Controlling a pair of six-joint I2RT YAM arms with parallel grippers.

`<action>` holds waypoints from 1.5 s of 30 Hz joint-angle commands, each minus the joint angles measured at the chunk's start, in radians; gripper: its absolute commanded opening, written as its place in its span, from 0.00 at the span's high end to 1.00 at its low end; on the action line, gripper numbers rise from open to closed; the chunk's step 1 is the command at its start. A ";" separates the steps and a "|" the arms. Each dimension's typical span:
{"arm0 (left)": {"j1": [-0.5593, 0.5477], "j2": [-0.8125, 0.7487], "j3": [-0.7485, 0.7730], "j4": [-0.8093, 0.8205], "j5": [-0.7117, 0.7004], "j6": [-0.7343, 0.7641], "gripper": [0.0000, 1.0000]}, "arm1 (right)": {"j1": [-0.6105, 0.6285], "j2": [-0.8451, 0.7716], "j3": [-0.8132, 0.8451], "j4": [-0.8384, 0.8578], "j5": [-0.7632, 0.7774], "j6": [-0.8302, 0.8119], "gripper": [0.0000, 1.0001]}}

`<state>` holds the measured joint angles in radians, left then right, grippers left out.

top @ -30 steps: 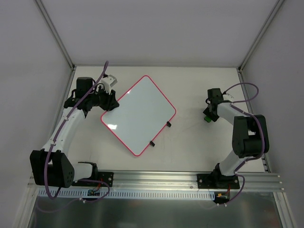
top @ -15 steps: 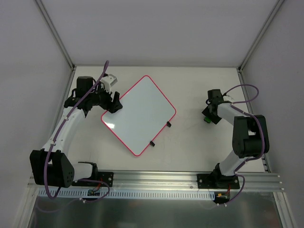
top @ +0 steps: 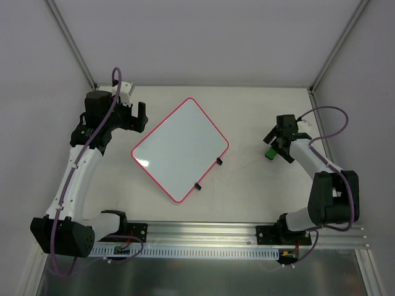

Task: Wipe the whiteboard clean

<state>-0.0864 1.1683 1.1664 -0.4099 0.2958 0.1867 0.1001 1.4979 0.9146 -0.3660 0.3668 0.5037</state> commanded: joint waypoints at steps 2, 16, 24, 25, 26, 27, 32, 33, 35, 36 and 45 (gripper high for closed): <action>-0.009 -0.140 0.093 -0.001 -0.288 -0.150 0.01 | -0.008 -0.191 0.041 -0.050 0.046 -0.095 0.01; -0.026 -0.525 0.292 -0.047 -0.569 -0.102 0.01 | -0.008 -0.792 0.334 -0.060 -0.055 -0.675 0.01; -0.042 -0.619 0.354 -0.047 -0.606 -0.064 0.01 | -0.008 -0.930 0.400 -0.057 -0.124 -0.784 0.01; -0.049 -0.628 0.355 -0.047 -0.604 -0.066 0.01 | -0.008 -0.935 0.402 -0.057 -0.124 -0.786 0.01; -0.052 -0.633 0.357 -0.046 -0.600 -0.067 0.01 | -0.008 -0.941 0.402 -0.056 -0.132 -0.792 0.01; -0.053 -0.639 0.355 -0.046 -0.592 -0.067 0.01 | -0.008 -0.947 0.402 -0.057 -0.135 -0.800 0.01; -0.084 -0.683 0.325 -0.044 -0.606 -0.049 0.01 | -0.008 -0.955 0.415 -0.056 -0.163 -0.811 0.01; -0.094 -0.687 0.316 -0.044 -0.615 -0.044 0.01 | -0.008 -0.956 0.417 -0.057 -0.166 -0.811 0.01; -0.101 -0.694 0.309 -0.046 -0.630 -0.039 0.01 | -0.008 -0.955 0.421 -0.057 -0.172 -0.814 0.01; -0.105 -0.699 0.306 -0.046 -0.633 -0.041 0.01 | -0.008 -0.953 0.423 -0.054 -0.170 -0.814 0.01; -0.119 -0.714 0.273 -0.044 -0.647 -0.041 0.01 | -0.008 -0.930 0.428 -0.054 -0.197 -0.811 0.01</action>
<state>-0.1974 0.4683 1.4502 -0.4656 -0.3248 0.1276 0.0975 0.5518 1.3148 -0.4431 0.1917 -0.2893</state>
